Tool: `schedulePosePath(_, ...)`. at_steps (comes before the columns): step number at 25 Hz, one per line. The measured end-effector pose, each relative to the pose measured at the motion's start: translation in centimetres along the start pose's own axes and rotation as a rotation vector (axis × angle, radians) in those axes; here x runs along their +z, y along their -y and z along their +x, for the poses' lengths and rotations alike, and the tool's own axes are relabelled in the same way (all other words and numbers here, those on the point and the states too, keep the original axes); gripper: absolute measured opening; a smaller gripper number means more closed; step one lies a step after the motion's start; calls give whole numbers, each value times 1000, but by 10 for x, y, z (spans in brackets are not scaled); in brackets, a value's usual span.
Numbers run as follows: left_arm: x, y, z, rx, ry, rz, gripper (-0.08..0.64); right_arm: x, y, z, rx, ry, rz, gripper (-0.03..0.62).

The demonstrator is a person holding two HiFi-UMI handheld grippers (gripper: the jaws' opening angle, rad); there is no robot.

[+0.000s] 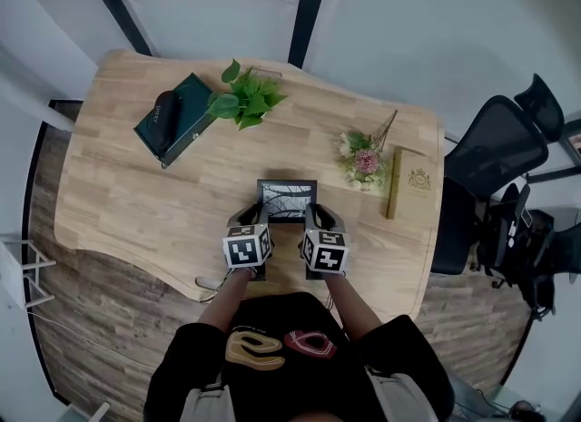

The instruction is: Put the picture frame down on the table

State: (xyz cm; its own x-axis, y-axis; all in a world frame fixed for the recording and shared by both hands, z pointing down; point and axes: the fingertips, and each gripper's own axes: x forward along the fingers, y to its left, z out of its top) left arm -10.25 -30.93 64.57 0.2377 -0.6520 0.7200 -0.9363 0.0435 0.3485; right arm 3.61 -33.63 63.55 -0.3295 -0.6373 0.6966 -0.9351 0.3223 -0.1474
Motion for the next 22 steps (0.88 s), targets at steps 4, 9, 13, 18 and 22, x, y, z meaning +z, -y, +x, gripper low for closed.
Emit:
schedulePosePath(4, -2, -3, 6, 8, -16, 1, 80, -3, 0, 6, -1, -14, 2, 77)
schedulePosePath(9, -6, -4, 12, 15, -33, 4, 80, -7, 3, 12, -6, -31, -6, 77)
schedulePosePath(13, -9, -5, 17, 22, -49, 13, 80, -12, 6, 18, -11, -48, -4, 77)
schedulePosePath(18, -14, -7, 24, 34, -71, 15, 80, -18, 8, 25, -16, -78, -3, 77)
schedulePosePath(22, -15, -8, 29, 38, -82, 19, 80, -21, 10, 30, -19, -91, -1, 77)
